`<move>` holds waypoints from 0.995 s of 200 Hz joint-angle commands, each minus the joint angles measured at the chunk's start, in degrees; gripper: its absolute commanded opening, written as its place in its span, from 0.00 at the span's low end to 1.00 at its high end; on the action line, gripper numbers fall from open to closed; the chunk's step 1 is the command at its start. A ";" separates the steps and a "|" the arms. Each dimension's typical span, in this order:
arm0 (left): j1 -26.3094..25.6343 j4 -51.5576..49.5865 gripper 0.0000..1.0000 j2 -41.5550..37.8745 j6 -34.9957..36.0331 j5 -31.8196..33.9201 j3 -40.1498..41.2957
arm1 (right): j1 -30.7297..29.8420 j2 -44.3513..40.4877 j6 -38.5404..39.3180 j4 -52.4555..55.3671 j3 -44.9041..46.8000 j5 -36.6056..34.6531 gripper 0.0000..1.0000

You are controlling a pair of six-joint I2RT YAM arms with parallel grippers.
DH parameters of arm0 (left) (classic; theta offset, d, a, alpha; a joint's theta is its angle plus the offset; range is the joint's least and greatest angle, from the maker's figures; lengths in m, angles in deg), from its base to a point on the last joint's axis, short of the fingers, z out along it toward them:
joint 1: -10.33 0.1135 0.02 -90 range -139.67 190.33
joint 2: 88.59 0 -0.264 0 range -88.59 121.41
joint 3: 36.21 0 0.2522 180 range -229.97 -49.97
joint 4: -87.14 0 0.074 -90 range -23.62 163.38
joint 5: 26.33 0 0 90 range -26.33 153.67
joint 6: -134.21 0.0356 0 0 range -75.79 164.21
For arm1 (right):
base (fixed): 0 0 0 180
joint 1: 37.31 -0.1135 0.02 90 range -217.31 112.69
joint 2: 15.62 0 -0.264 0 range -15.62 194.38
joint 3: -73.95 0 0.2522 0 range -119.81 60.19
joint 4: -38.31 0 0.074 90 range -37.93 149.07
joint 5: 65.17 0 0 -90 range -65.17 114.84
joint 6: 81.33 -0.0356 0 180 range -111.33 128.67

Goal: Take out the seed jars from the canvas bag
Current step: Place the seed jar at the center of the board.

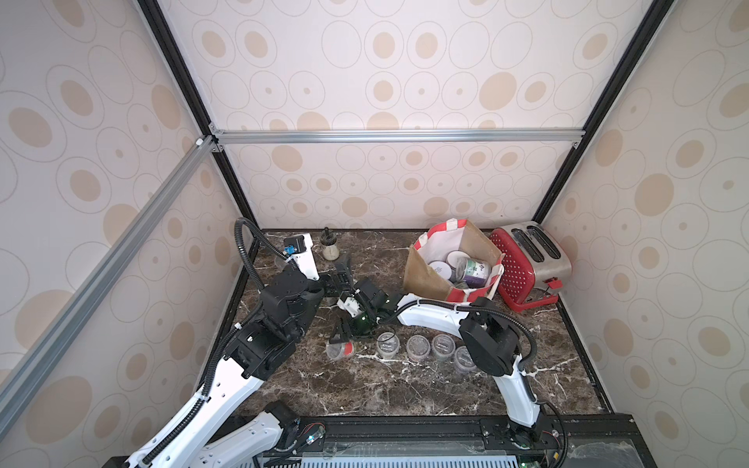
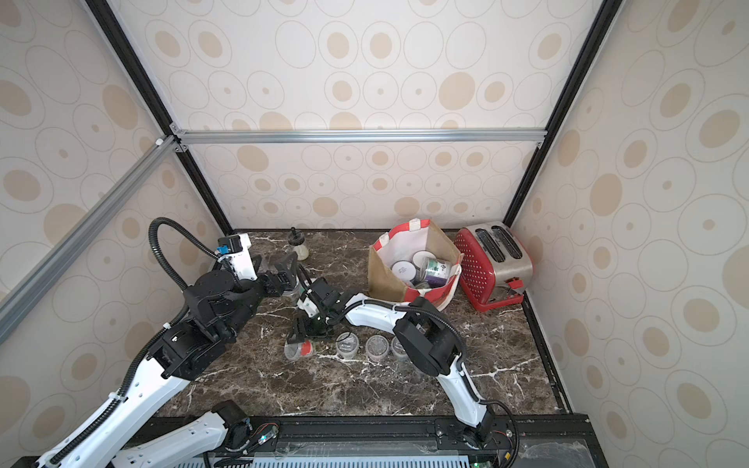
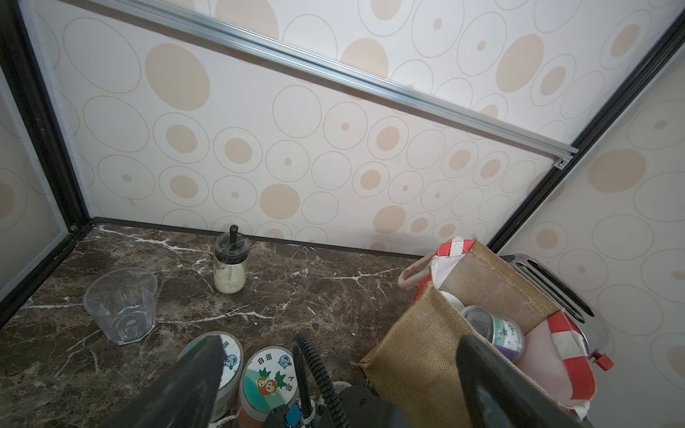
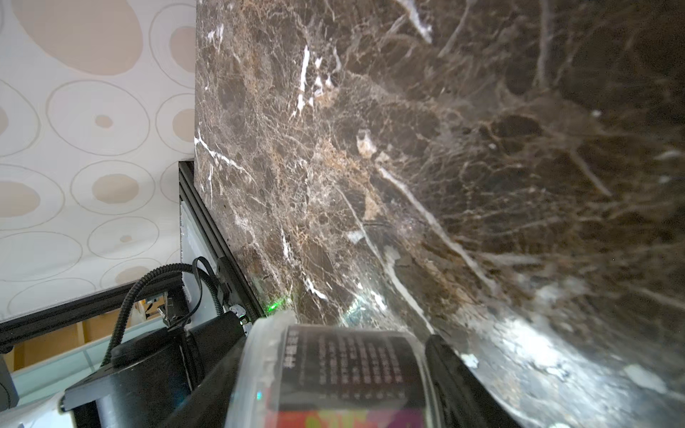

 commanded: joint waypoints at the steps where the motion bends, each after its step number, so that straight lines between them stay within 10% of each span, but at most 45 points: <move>1: 0.31 2.13 0.98 0.47 -1.33 -0.64 -0.01 | -0.13 1.65 0.63 1.78 0.33 1.48 0.64; 199: 0.42 2.65 0.98 3.94 -1.34 -1.56 -1.40 | 6.49 -1.09 8.87 11.65 -0.87 0.45 0.91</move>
